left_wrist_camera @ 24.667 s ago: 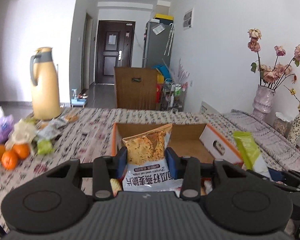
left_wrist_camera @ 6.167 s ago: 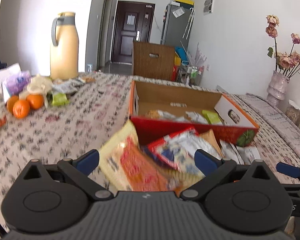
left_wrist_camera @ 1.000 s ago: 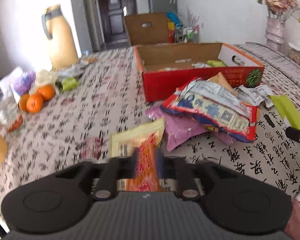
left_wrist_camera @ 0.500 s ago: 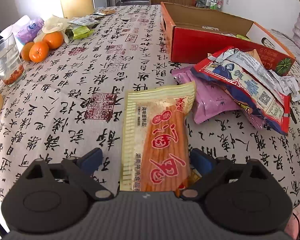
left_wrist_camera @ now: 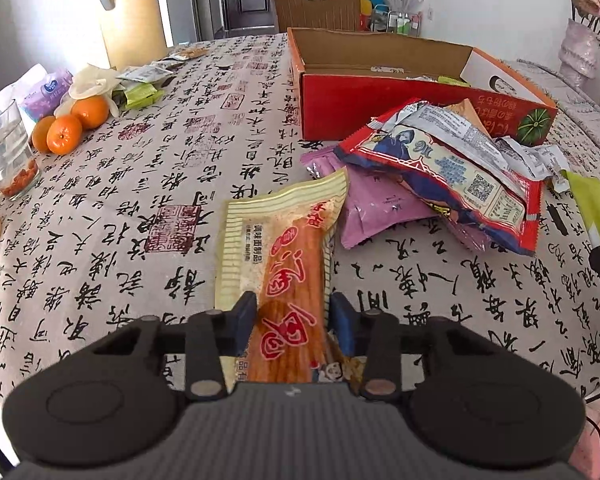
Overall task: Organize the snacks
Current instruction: 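Carry the stick-snack bag and green bar over the box with both tools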
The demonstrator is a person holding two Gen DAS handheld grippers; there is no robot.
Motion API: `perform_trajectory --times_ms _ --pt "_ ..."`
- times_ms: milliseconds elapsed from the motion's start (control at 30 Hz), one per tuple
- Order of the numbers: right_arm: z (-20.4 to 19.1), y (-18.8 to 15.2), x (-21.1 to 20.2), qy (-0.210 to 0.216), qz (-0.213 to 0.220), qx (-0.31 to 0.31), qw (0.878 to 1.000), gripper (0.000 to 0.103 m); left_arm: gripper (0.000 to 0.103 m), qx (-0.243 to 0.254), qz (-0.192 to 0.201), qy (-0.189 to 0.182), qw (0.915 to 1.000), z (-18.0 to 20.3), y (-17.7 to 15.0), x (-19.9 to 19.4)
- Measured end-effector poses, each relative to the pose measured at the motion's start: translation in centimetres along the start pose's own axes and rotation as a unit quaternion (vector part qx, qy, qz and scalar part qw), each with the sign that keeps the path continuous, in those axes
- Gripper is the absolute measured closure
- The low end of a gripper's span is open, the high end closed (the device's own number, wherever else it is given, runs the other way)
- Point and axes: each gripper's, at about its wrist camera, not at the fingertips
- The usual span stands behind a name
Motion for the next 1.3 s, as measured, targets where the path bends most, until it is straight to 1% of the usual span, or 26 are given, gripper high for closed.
perform_trajectory --times_ms 100,300,500,667,800,1000,1300 --pt "0.1 0.0 -0.1 0.001 0.001 0.001 1.000 0.068 0.072 0.001 0.008 -0.003 1.0000 0.1 0.0 -0.3" --pt "0.2 0.1 -0.4 0.001 0.005 0.003 1.000 0.068 0.077 0.013 0.024 0.000 0.9996 0.4 0.0 -0.8" --pt "0.3 0.2 -0.6 0.001 0.009 0.004 1.000 0.068 0.078 0.021 0.052 0.002 0.9985 0.4 0.4 -2.1" --pt "0.3 0.5 -0.7 0.001 0.013 0.003 1.000 0.068 0.078 0.025 0.075 0.001 0.9969 0.6 1.5 -3.1" --pt "0.3 1.3 -0.5 0.001 0.019 0.001 1.000 0.068 0.078 0.024 0.091 -0.002 0.9956 0.8 2.9 -3.5" --pt "0.7 3.1 0.9 0.000 0.033 -0.002 0.999 0.068 0.078 0.014 0.117 -0.018 0.9929 1.5 5.8 -3.0" --pt "1.4 6.9 5.2 0.003 0.058 -0.005 0.998 0.068 0.078 0.001 0.150 -0.045 0.9877 3.7 10.8 -0.6"
Point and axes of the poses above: each gripper's, at about its wrist camera, not at the fingertips, and x roughly the way its jaws point, z to its right, y to its top, and after that the axes turned 15 degrees about z, right-handed
